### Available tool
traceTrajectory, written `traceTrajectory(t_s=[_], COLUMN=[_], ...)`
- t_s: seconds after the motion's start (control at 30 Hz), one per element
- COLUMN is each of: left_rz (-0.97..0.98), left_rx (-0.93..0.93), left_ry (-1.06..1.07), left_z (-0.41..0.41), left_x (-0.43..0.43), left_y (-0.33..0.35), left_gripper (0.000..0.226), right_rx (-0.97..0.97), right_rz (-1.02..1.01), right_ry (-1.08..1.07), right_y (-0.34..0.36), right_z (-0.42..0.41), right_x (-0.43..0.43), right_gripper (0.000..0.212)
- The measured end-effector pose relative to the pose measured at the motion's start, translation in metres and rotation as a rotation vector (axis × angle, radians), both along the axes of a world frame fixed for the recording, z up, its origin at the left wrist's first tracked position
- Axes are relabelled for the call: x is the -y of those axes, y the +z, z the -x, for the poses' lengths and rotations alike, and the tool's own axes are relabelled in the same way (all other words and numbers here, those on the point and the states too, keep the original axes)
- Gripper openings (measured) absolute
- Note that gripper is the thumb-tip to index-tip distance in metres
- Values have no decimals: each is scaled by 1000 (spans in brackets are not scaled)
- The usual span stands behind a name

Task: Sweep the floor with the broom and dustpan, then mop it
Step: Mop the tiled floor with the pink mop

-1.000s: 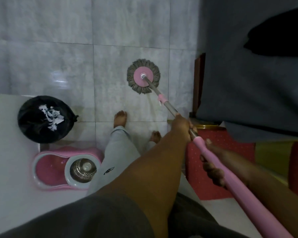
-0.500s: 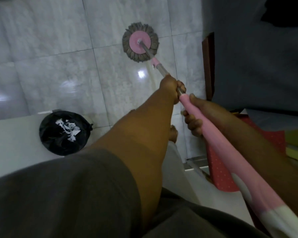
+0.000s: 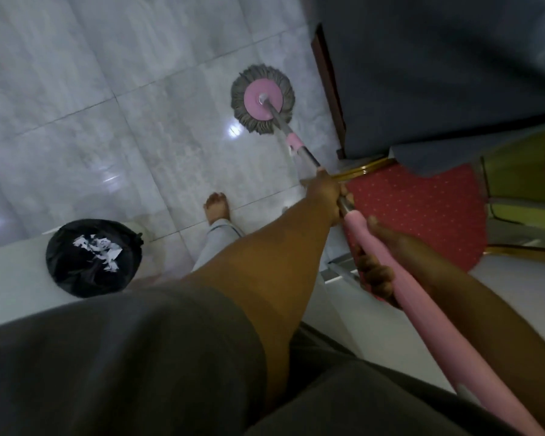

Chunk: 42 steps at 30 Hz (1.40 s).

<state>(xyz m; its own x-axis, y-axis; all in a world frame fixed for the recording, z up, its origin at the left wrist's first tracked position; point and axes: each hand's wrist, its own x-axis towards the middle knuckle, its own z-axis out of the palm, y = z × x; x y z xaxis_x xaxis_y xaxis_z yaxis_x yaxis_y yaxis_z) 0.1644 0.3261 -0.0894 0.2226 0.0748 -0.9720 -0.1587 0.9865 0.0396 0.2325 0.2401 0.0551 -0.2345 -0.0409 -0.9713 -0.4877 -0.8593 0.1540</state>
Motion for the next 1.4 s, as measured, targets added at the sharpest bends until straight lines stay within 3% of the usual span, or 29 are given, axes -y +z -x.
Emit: traceTrajectory(t_s=[0.13,0.3,0.7,1.0,1.17,1.4], left_rz=[64,67,-62,33,28,55], left_rx=[39,35,-27,51,-15,-138], left_ry=[-70,-79,56,292,518,820], left_z=[-35,-56,-43,14,79,197], left_x=[35,18,-82,-44,-28,-18], left_y=[16,17,1,3,6,9], left_gripper=[47,36,47,39,44,37], right_rx=[50,5,18,-20,-135,-34], right_rz=[6,-7,-154,-118,-130,-157], right_ry=[-102,-164,-1,329,555,960], right_y=[20,17,-30,-11,-5,-9], right_z=[-27,-49,-25,1,44,150], right_x=[34,19,-78,-54,-66,-96], right_gripper=[52,49,57,53,55,48])
